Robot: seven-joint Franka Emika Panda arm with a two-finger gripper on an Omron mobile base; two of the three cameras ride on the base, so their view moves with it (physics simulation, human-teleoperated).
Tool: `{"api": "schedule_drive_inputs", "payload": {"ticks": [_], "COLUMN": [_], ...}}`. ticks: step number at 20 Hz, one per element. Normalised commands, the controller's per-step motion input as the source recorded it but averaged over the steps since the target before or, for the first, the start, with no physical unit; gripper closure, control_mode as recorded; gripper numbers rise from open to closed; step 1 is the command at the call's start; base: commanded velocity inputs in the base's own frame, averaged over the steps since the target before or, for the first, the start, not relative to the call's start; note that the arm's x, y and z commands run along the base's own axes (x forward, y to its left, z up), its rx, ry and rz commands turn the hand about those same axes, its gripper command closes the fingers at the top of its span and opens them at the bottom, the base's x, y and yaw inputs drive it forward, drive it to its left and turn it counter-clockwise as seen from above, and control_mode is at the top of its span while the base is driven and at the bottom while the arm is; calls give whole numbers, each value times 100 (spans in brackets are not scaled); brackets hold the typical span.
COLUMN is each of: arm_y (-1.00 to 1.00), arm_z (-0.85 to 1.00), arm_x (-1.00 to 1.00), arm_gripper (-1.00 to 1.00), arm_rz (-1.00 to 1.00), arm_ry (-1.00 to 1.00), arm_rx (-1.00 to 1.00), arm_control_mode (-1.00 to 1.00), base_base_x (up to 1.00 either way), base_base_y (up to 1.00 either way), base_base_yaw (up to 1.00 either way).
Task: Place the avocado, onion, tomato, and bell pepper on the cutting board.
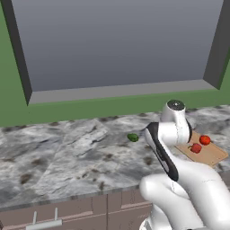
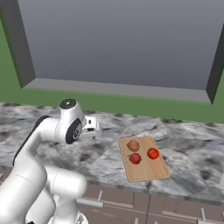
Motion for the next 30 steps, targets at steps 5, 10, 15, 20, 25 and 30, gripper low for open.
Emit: {"api": "schedule_drive_inputs", "payload": {"ticks": [5,10,15,20,25,30], "arm_y": [5,11,21,30,16,0], "arm_z": [2,2,0,0,-4,-29], "arm_x": [25,19,48,57,42,24], "arm_gripper": [-100,-100,-100,-100,-100,-100], "arm_rz": [-9,0,0,0,0,0], "arm_ry": [15,2,0,0,0,0], "arm_rx": [2,1,8,9,2,0], "arm_control_mode": [-100,-100,-100,-100,-100,-100], "base_base_x": [0,0,0,0,0,0], "base_base_y": [0,0,0,0,0,0], "base_base_yaw": [0,0,0,0,0,0]}}
